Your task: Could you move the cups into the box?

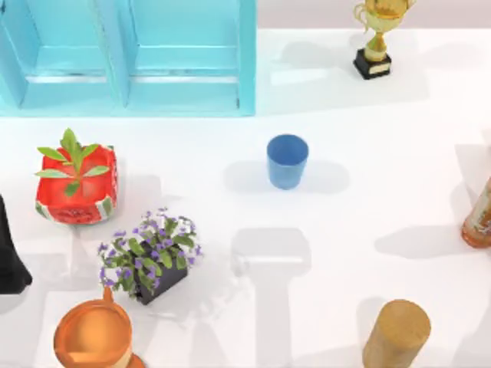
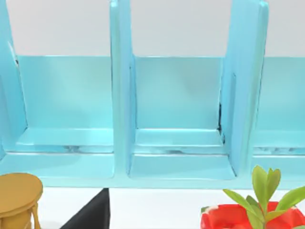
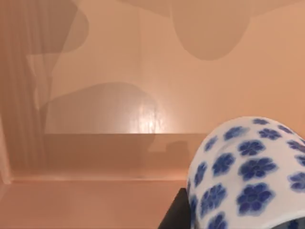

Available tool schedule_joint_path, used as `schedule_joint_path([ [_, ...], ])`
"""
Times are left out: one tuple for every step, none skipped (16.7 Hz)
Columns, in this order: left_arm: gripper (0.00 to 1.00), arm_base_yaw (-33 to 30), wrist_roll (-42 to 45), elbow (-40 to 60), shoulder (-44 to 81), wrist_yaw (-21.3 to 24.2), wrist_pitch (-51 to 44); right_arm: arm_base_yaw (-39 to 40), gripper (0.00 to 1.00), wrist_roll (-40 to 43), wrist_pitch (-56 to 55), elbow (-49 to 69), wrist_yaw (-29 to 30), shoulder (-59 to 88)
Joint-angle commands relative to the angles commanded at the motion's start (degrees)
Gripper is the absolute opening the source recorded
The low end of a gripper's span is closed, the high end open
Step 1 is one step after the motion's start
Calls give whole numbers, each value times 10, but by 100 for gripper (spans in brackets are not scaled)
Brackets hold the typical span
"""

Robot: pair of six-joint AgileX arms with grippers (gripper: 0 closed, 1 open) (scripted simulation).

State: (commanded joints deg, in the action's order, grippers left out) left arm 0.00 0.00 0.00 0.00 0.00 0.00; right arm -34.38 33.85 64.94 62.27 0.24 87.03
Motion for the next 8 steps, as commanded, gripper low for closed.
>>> schedule_joint_path([
  [100,0,0,0,0,0,0,0,38,0,0,0,0,0],
  [100,0,0,0,0,0,0,0,45,0,0,0,0,0],
  [100,0,0,0,0,0,0,0,53,0,0,0,0,0],
  [100,0,0,0,0,0,0,0,60,0,0,0,0,0],
  [100,0,0,0,0,0,0,0,68,0,0,0,0,0],
  [100,0,0,0,0,0,0,0,75,0,0,0,0,0],
  [100,0,0,0,0,0,0,0,83,0,0,0,0,0],
  [100,0,0,0,0,0,0,0,90,0,0,0,0,0],
])
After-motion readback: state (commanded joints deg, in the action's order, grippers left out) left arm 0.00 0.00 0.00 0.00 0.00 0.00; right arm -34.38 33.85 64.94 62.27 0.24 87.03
